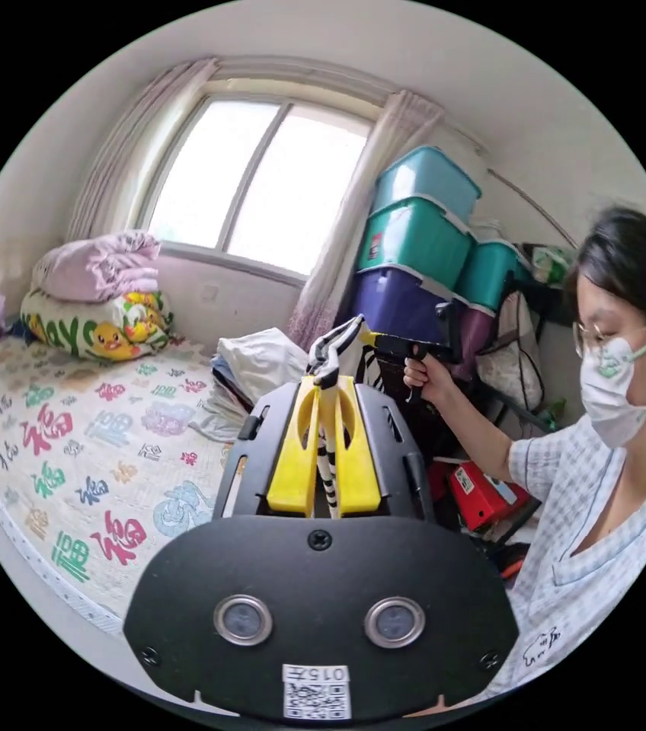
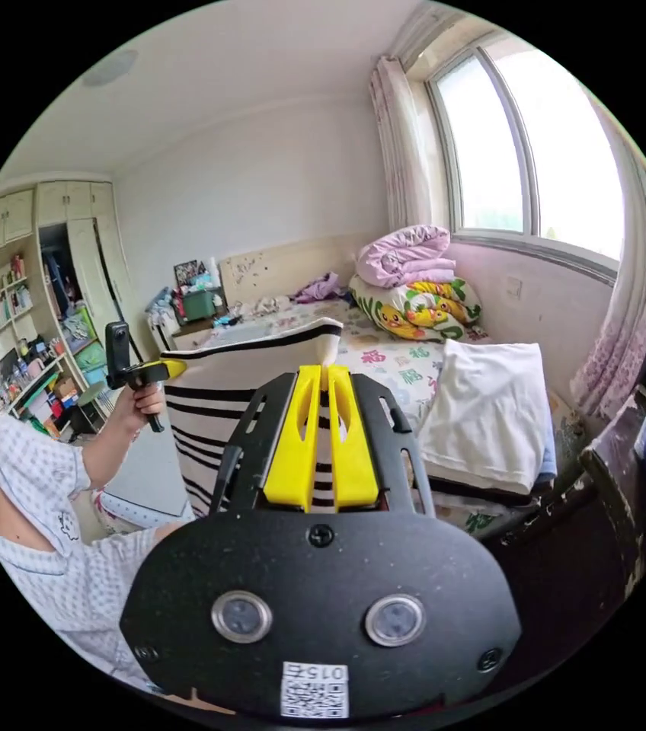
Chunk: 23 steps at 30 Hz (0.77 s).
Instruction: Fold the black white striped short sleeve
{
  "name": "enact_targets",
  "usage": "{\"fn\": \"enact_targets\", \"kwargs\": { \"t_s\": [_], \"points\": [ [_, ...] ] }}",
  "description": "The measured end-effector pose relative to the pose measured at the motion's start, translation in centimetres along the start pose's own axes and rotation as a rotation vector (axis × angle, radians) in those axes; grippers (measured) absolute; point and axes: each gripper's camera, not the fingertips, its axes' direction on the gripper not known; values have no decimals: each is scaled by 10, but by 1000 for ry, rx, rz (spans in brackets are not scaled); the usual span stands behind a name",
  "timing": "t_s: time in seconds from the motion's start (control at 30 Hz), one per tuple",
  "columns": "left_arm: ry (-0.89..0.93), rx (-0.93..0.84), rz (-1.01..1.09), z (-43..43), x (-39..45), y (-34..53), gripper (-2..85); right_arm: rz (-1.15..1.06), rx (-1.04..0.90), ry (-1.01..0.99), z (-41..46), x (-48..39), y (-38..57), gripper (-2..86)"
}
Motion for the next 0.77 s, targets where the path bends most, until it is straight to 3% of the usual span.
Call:
{"fn": "enact_targets", "kwargs": {
  "t_s": [0.13, 0.17, 0.23, 0.3, 0.47, 0.77],
  "points": [
    [-387, -100, -160, 110, -119, 19, 16, 273, -127, 153, 162, 75, -9, 64],
    [-520, -158, -206, 141, -150, 31, 17, 333, -162, 155, 178, 85, -4, 65],
    [-588, -261, -269, 178, -184, 46, 18, 471, -118, 67, 200, 105, 26, 71],
    [-510, -270, -263, 202, -195, 56, 17, 383, -56, 30, 199, 99, 53, 80],
    [-454, -260, -110, 267, -191, 52, 30, 219, -148, 390, 201, 83, 91, 112],
    [-135, -266, -266, 421, -229, 27, 104, -216, -405, 392, 327, -20, 77, 135]
  ]
}}
